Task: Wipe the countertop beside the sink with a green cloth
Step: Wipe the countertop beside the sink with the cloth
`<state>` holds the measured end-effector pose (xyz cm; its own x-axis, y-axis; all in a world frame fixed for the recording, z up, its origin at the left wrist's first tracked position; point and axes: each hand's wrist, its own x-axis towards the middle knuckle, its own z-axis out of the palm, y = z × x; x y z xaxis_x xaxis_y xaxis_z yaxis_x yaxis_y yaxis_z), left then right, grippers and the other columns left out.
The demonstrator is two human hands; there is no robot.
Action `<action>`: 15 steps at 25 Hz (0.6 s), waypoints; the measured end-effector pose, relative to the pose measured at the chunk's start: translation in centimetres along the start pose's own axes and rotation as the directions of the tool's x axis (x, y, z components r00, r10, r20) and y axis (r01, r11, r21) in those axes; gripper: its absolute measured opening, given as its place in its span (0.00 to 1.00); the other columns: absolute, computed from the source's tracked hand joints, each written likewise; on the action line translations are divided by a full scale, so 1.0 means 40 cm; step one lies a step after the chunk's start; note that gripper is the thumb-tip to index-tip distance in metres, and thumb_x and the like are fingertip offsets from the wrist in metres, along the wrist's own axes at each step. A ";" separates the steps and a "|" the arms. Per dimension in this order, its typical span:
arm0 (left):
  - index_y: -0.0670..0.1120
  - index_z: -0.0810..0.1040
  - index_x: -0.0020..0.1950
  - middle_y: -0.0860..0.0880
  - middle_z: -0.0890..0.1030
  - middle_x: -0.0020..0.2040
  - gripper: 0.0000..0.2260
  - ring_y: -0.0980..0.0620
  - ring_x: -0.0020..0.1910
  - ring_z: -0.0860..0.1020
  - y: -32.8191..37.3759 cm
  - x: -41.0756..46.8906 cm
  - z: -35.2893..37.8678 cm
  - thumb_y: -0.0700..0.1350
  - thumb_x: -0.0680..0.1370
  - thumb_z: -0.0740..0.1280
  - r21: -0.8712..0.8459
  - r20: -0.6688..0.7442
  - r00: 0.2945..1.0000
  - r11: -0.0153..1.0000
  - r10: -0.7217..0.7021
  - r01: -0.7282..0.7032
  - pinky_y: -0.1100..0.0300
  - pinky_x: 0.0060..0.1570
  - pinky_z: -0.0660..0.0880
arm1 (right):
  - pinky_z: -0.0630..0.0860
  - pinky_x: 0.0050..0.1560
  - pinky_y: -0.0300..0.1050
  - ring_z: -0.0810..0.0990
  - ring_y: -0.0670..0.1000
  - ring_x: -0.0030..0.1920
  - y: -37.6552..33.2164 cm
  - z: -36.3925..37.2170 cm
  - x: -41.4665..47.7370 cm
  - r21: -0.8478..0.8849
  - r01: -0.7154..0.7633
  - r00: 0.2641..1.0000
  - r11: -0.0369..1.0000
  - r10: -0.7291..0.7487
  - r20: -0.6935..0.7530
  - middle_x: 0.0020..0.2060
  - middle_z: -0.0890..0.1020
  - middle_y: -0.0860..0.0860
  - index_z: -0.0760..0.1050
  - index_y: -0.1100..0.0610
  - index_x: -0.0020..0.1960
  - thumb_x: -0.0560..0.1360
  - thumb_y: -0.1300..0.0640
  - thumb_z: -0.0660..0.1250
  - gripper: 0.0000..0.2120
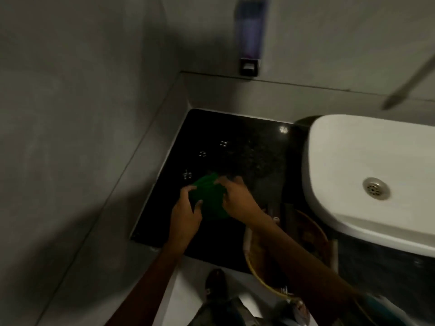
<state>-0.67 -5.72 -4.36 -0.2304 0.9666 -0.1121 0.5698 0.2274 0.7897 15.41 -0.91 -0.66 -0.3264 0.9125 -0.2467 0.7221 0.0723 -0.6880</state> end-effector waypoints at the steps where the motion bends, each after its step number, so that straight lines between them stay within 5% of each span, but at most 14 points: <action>1: 0.47 0.68 0.69 0.40 0.77 0.64 0.19 0.39 0.60 0.78 -0.038 0.001 -0.006 0.45 0.80 0.64 0.052 0.020 1.000 0.999 -0.010 0.009 0.49 0.53 0.78 | 0.76 0.59 0.59 0.74 0.69 0.58 -0.004 0.053 0.023 -0.137 -0.034 0.998 0.990 0.039 0.039 0.67 0.63 0.64 0.62 0.52 0.73 0.78 0.59 0.60 0.24; 3: 0.43 0.68 0.72 0.38 0.72 0.70 0.20 0.38 0.68 0.72 -0.128 -0.005 -0.021 0.47 0.81 0.60 0.246 -0.005 0.999 0.969 0.033 -0.030 0.45 0.63 0.73 | 0.57 0.72 0.65 0.54 0.66 0.75 -0.014 0.169 0.039 -0.344 -0.028 0.994 0.939 0.063 0.093 0.77 0.50 0.62 0.55 0.49 0.76 0.78 0.45 0.59 0.29; 5: 0.41 0.70 0.72 0.37 0.69 0.73 0.23 0.37 0.71 0.68 -0.222 -0.030 -0.047 0.51 0.80 0.56 0.436 -0.051 0.993 0.897 0.109 -0.076 0.41 0.66 0.69 | 0.40 0.74 0.66 0.39 0.60 0.78 -0.023 0.271 0.038 -0.449 0.069 0.983 0.891 0.015 0.181 0.79 0.41 0.57 0.47 0.46 0.78 0.76 0.37 0.55 0.35; 7: 0.42 0.68 0.73 0.37 0.67 0.74 0.25 0.39 0.73 0.66 -0.301 -0.059 -0.067 0.54 0.80 0.54 0.506 -0.062 0.985 0.856 0.158 -0.106 0.41 0.69 0.66 | 0.37 0.73 0.66 0.37 0.58 0.78 -0.009 0.314 0.049 -0.556 0.125 0.985 0.822 -0.037 0.166 0.79 0.40 0.56 0.43 0.46 0.78 0.78 0.38 0.52 0.34; 10: 0.45 0.62 0.76 0.40 0.61 0.77 0.27 0.44 0.77 0.58 -0.364 -0.075 -0.074 0.57 0.81 0.54 0.515 -0.039 0.985 0.848 0.169 -0.126 0.44 0.73 0.60 | 0.38 0.74 0.66 0.37 0.58 0.78 0.027 0.281 0.112 -0.613 0.014 1.000 0.790 0.001 0.024 0.79 0.40 0.55 0.40 0.44 0.78 0.79 0.38 0.50 0.32; 15: 0.47 0.59 0.78 0.42 0.59 0.79 0.27 0.45 0.78 0.55 -0.380 -0.070 -0.068 0.58 0.81 0.52 0.563 -0.005 0.989 0.817 0.151 -0.122 0.45 0.74 0.58 | 0.37 0.73 0.68 0.38 0.58 0.78 -0.009 0.247 0.297 -0.368 -0.188 0.982 0.911 0.165 -0.093 0.79 0.42 0.54 0.42 0.43 0.78 0.78 0.35 0.48 0.32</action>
<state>-10.83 -12.20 -14.44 -0.1460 0.9892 0.0115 0.9379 0.1347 0.3197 5.25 5.93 -10.07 -0.1441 0.9455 -0.2921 0.9433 0.0420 -0.3293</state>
